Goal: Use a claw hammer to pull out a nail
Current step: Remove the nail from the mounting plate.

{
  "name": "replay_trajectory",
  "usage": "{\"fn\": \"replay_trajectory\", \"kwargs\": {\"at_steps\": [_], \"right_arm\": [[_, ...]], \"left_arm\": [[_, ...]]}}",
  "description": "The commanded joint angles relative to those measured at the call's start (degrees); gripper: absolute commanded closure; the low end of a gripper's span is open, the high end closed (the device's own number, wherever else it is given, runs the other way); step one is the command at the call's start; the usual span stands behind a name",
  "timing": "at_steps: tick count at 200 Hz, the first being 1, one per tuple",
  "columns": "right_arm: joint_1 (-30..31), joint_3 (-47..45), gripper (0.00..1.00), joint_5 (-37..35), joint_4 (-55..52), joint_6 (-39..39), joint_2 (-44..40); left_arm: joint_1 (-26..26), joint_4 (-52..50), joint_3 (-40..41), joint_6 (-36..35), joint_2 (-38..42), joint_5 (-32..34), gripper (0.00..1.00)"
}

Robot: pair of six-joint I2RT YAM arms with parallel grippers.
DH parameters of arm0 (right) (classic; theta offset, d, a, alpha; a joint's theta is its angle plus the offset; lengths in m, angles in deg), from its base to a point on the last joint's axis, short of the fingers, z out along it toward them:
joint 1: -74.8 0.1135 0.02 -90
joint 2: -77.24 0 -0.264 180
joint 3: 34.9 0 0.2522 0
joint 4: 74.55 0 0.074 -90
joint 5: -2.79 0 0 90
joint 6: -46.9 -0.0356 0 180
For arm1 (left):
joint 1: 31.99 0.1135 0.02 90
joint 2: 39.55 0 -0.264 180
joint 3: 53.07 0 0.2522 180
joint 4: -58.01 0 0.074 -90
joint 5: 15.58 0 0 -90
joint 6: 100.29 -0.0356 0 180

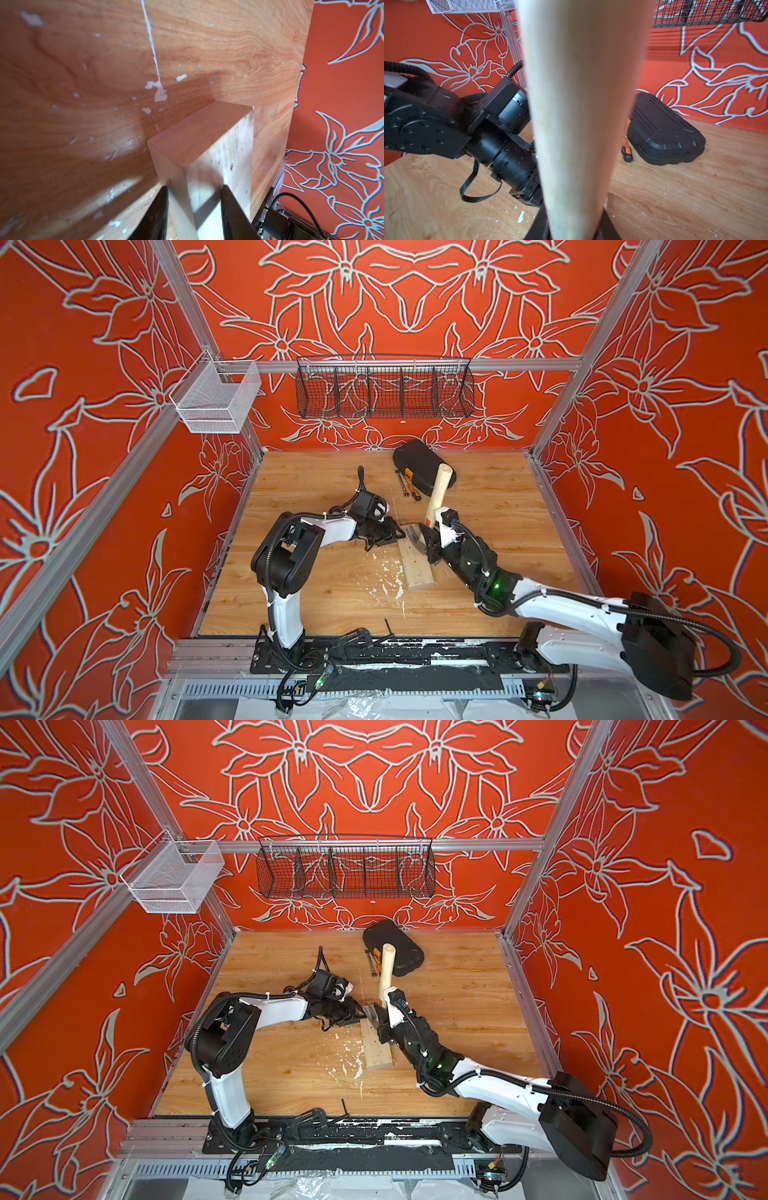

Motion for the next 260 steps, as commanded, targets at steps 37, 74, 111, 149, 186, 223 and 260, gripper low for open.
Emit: {"fn": "replay_trajectory", "kwargs": {"at_steps": [37, 74, 111, 149, 186, 223, 260], "right_arm": [[0.53, 6.73, 1.0, -2.66, -4.53, 2.64, -5.47], [0.61, 8.05, 1.0, -3.53, -8.05, 2.99, -7.35], [0.54, 9.92, 1.0, -3.12, -11.66, 3.14, -8.38], [0.56, 14.53, 1.0, -3.26, -18.07, 2.85, -7.52], [0.6, 17.65, 1.0, -2.07, -21.84, 2.47, -7.04], [0.53, 20.05, 1.0, -0.95, -24.01, 1.9, -6.34], [0.53, 22.96, 1.0, 0.24, -27.09, 1.13, -5.39]], "left_arm": [[0.13, -8.22, 1.23, -7.16, 7.34, 4.51, 0.59], [0.12, -11.48, 0.83, -11.28, 13.5, 6.02, 0.56], [-1.33, -7.46, 5.44, -14.63, 21.01, 5.69, 0.54], [-4.29, -4.12, 9.36, -17.82, 27.39, 8.21, 0.53], [-9.82, -2.46, 12.48, -23.66, 32.82, 18.6, 0.54], [-14.4, 2.32, 16.65, -28.87, 37.65, 26.18, 0.57], [-16.99, 4.16, 17.6, -33.66, 39.18, 29.46, 0.59]]}}
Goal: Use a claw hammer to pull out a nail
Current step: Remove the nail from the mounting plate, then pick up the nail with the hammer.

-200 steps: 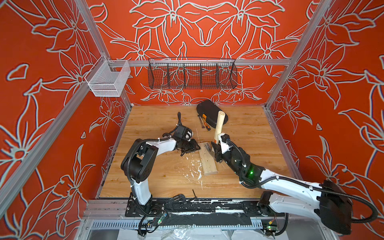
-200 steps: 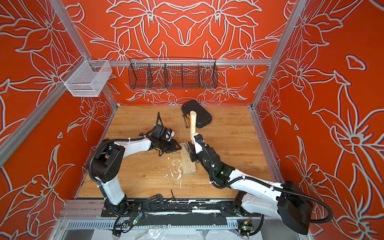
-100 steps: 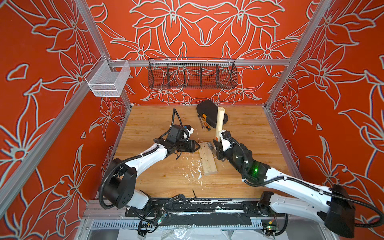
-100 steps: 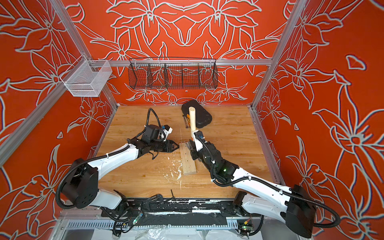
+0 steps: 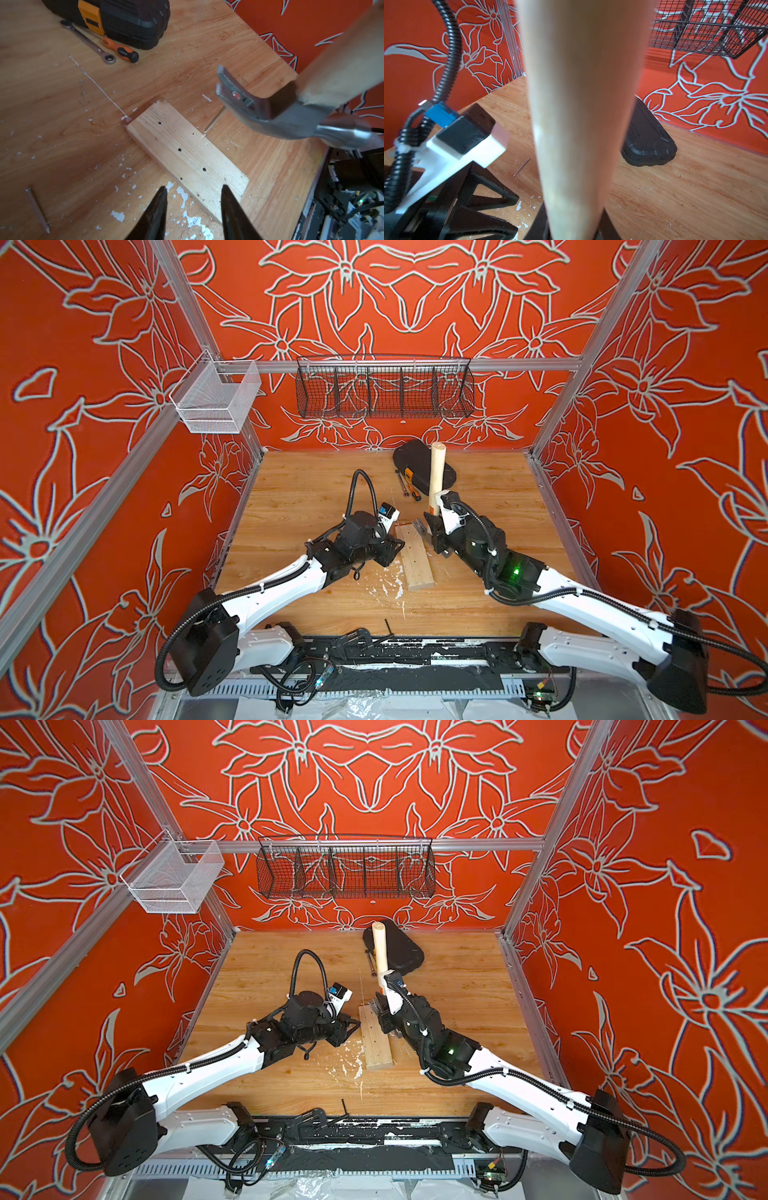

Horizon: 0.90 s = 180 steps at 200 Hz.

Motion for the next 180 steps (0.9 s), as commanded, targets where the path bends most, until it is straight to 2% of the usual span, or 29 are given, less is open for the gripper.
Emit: {"fn": "replay_trajectory", "kwargs": {"at_steps": [1, 66, 180], "right_arm": [[0.42, 4.88, 1.0, 0.87, 3.34, -1.06, -0.54], [0.49, 7.12, 1.0, 3.5, 1.29, -3.1, 0.49], [0.47, 8.44, 1.0, 5.97, 2.21, -4.19, 1.26]], "left_arm": [[-1.39, 3.16, 0.14, -5.43, 1.0, 4.46, 0.59], [-2.72, 4.81, -1.2, -7.69, -1.3, 4.99, 0.59], [-2.95, 6.16, -3.04, -6.91, -4.36, 2.6, 0.55]]}}
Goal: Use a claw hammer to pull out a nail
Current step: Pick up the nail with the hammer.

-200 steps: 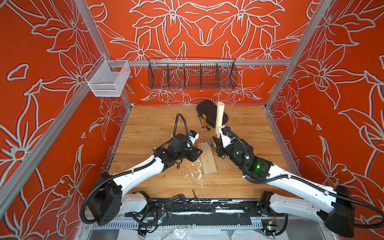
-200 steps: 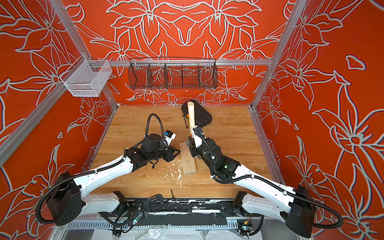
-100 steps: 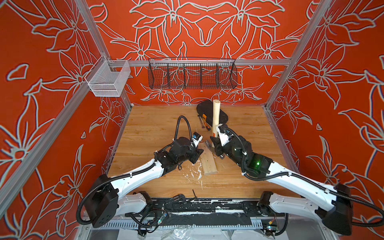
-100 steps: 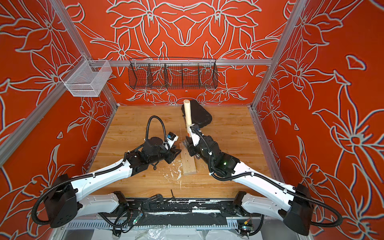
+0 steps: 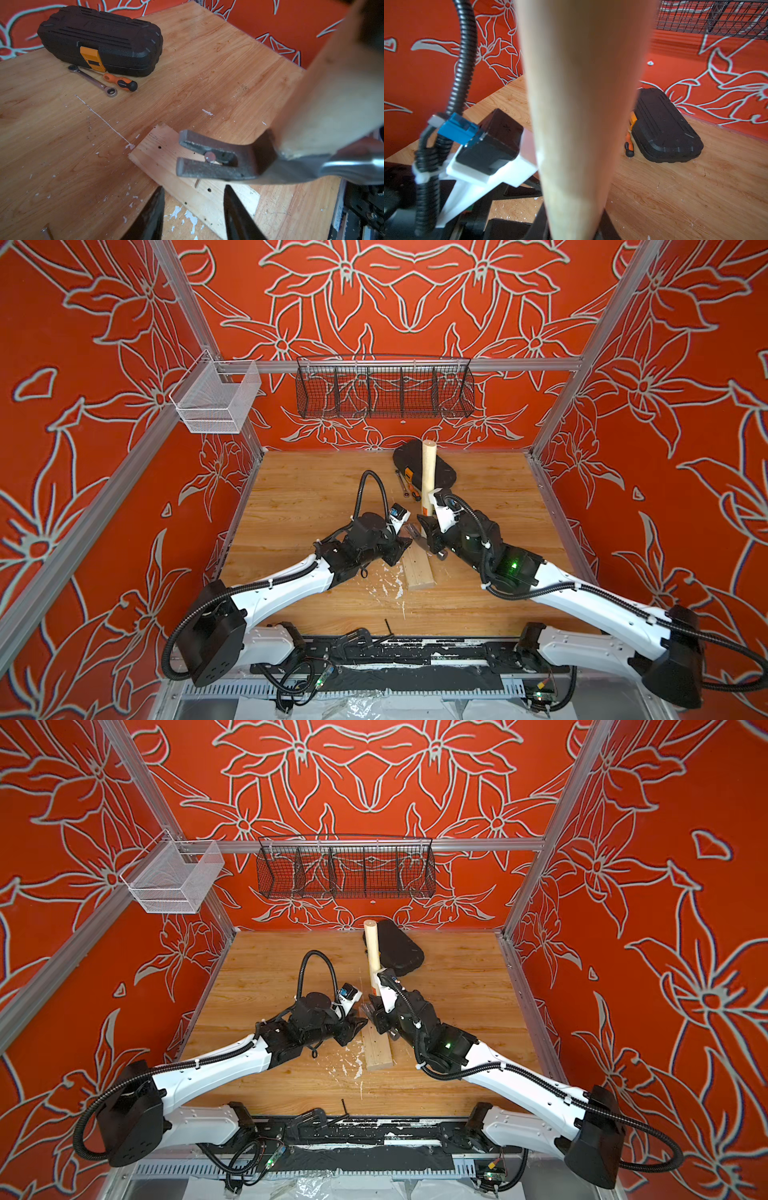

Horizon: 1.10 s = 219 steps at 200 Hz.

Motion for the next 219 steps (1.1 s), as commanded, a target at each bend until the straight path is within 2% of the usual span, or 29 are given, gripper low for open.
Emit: {"fn": "replay_trajectory", "kwargs": {"at_steps": [1, 152, 181, 219], "right_arm": [[0.49, 4.62, 1.0, 0.92, 7.06, -1.11, -1.06], [0.46, 6.2, 1.0, 1.91, 7.2, -1.01, -0.99], [0.43, 6.38, 1.0, 2.26, 6.82, -1.39, -1.12], [0.44, 6.38, 1.0, 2.53, 6.36, -1.75, -1.72]], "left_arm": [[-0.28, 1.11, -1.42, -0.75, -0.93, -0.78, 0.55], [-0.26, 1.05, -0.35, -0.66, -0.31, -0.83, 0.55], [-0.3, 1.5, -0.45, -0.64, -0.42, -0.06, 0.56], [-0.26, 1.68, -0.54, -0.49, -0.53, 0.49, 0.63]]}}
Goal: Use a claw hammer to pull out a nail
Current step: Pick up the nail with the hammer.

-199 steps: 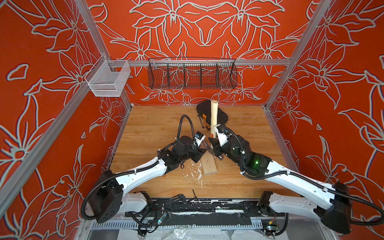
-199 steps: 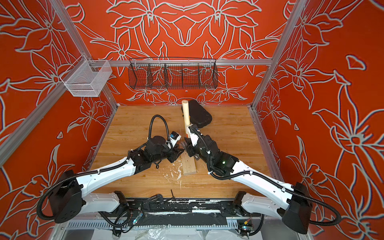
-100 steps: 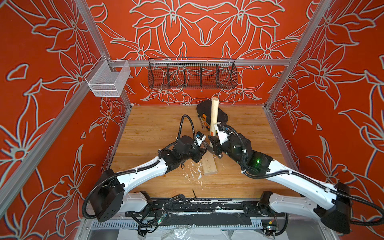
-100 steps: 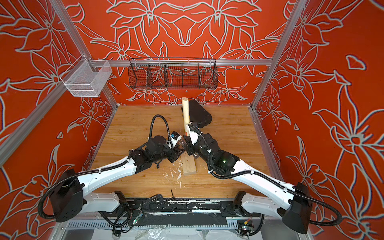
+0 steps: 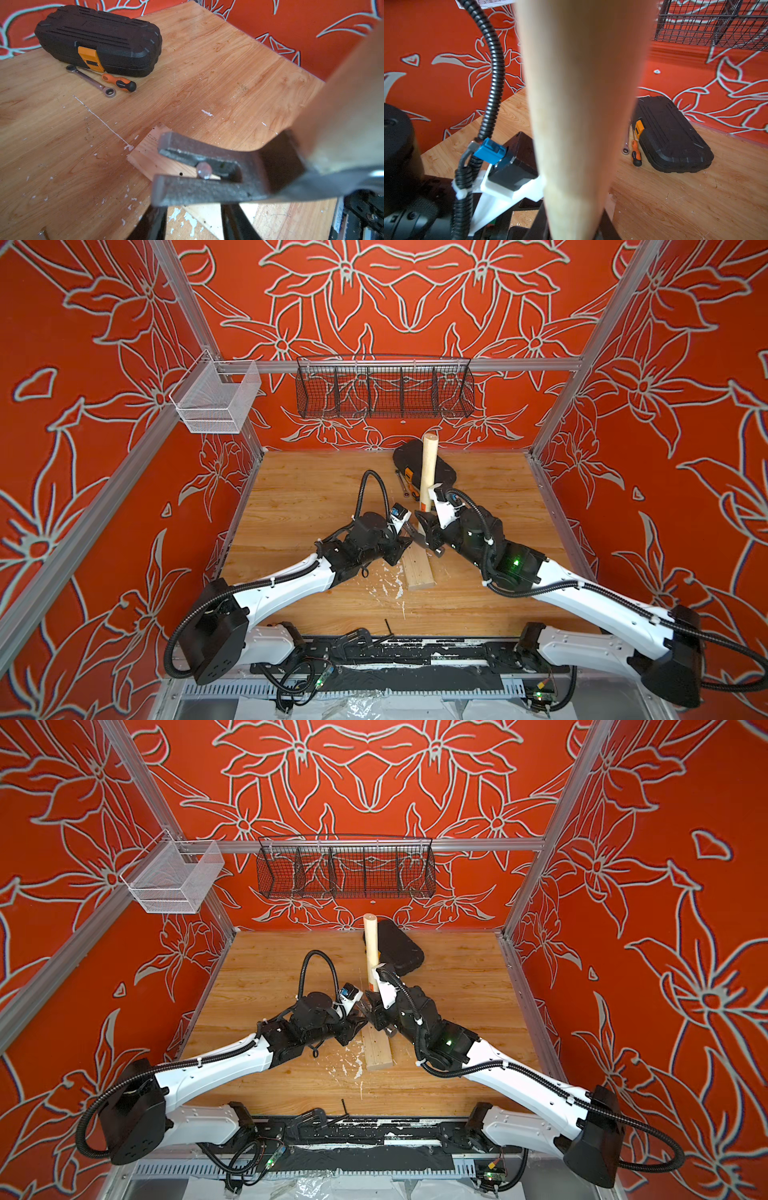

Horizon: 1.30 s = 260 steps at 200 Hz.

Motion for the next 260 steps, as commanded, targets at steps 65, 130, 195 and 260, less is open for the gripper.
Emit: {"fn": "replay_trajectory", "kwargs": {"at_steps": [65, 130, 195, 260], "right_arm": [[0.46, 3.42, 1.0, 0.41, 6.54, -1.22, -2.6], [0.44, 3.29, 1.0, 0.5, 6.35, -1.22, -3.29], [0.48, 2.9, 1.0, 0.71, 6.27, -1.32, -3.68], [0.44, 3.03, 1.0, 0.32, 5.75, -1.07, -3.73]], "left_arm": [[-0.22, 1.07, -0.82, -0.26, -0.29, 0.4, 0.69], [-0.22, 0.74, -1.27, -0.24, -0.5, 0.25, 0.8], [-0.27, -0.09, -1.87, -1.2, -0.21, 0.69, 0.87], [-0.23, -1.06, -2.36, -2.35, 1.07, 0.42, 1.0]]}}
